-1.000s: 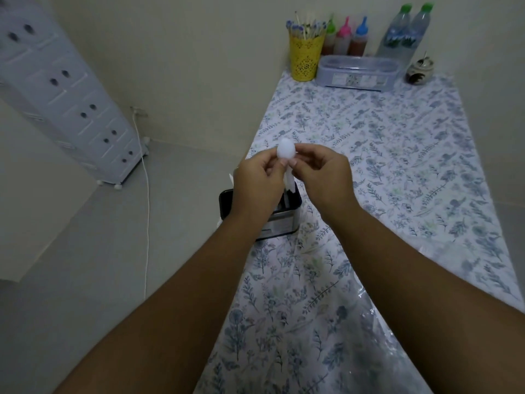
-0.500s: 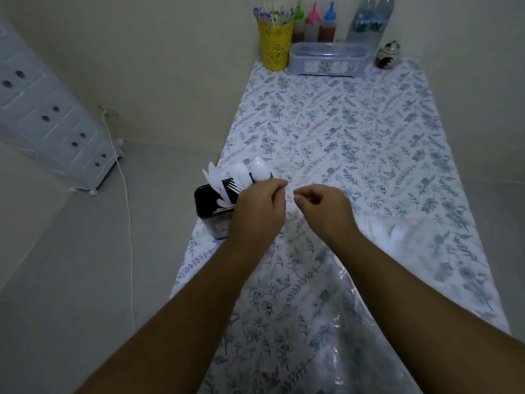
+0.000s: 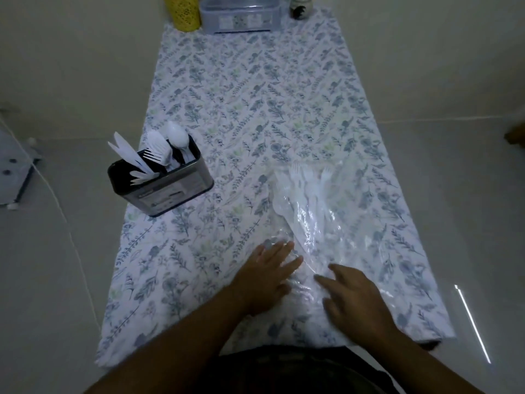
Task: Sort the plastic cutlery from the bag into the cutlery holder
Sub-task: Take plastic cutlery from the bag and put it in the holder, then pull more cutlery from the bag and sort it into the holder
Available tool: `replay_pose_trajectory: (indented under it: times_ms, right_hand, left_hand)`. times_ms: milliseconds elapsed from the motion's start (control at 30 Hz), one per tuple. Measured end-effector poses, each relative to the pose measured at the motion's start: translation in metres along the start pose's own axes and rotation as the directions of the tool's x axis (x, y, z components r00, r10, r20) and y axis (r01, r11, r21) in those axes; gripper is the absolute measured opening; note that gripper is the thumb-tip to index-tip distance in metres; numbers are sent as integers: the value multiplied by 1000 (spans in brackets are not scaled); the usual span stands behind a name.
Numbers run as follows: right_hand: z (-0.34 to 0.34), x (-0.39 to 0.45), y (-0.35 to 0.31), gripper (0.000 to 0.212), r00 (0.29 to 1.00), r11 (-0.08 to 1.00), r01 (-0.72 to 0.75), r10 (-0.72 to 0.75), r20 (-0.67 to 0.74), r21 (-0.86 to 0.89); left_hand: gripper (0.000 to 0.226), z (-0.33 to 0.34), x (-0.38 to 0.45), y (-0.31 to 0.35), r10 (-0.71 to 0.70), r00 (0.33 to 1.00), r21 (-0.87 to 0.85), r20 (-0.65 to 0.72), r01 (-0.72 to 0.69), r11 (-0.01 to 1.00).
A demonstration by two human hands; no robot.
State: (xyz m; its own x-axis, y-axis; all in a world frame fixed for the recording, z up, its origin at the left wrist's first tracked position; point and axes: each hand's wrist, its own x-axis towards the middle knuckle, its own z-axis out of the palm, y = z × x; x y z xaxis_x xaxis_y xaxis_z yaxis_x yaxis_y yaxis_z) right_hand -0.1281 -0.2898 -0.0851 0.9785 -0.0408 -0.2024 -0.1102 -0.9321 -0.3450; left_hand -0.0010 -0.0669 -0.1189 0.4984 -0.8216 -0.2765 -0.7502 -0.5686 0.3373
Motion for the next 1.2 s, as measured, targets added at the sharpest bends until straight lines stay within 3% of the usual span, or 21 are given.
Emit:
replay_pose_trajectory:
  times_ms: [67, 133, 233, 300, 400, 467, 567, 667, 933, 1200]
  right_hand:
    - [5, -4, -1, 50, 997, 997, 70, -70, 13, 13]
    - [9, -3, -5, 49, 995, 995, 101, -101, 18, 21]
    - [15, 4, -17, 40, 999, 989, 42, -43, 2, 140]
    - [15, 12, -24, 30, 999, 966, -33, 36, -7, 256]
    - [7, 27, -34, 14, 991, 941, -128, 111, 71, 314]
    - [2, 36, -41, 10, 981, 939, -178, 144, 133, 296]
    - [0, 44, -52, 13, 974, 963, -170, 130, 187, 212]
    - [3, 51, -64, 22, 977, 984, -70, 35, 213, 161]
    - [16, 64, -85, 18, 973, 983, -59, 18, 231, 171]
    - [12, 69, -85, 24, 956, 973, -94, 29, 291, 213]
  left_hand:
    - [62, -15, 3, -12, 12, 1000, 90, -22, -10, 996]
    - [61, -29, 10, -20, -60, 994, 147, -93, 73, 986]
    - [64, -44, 13, -26, -194, 946, 92, -262, 224, 970]
    - [51, -49, 5, -20, -154, 928, 10, -338, 167, 986]
    - [36, -36, -23, -6, 38, 954, -42, -296, -53, 998]
    - [39, -18, -39, -4, 101, 968, 28, -231, -97, 995]
    - [50, -1, -52, 2, -69, 980, 90, -186, 87, 992]
    - [61, 4, -61, 19, -210, 957, 32, -202, 221, 975]
    - [66, 22, -79, 27, -279, 933, -163, -227, 246, 956]
    - [54, 23, -84, 19, -238, 931, -141, -278, 206, 968]
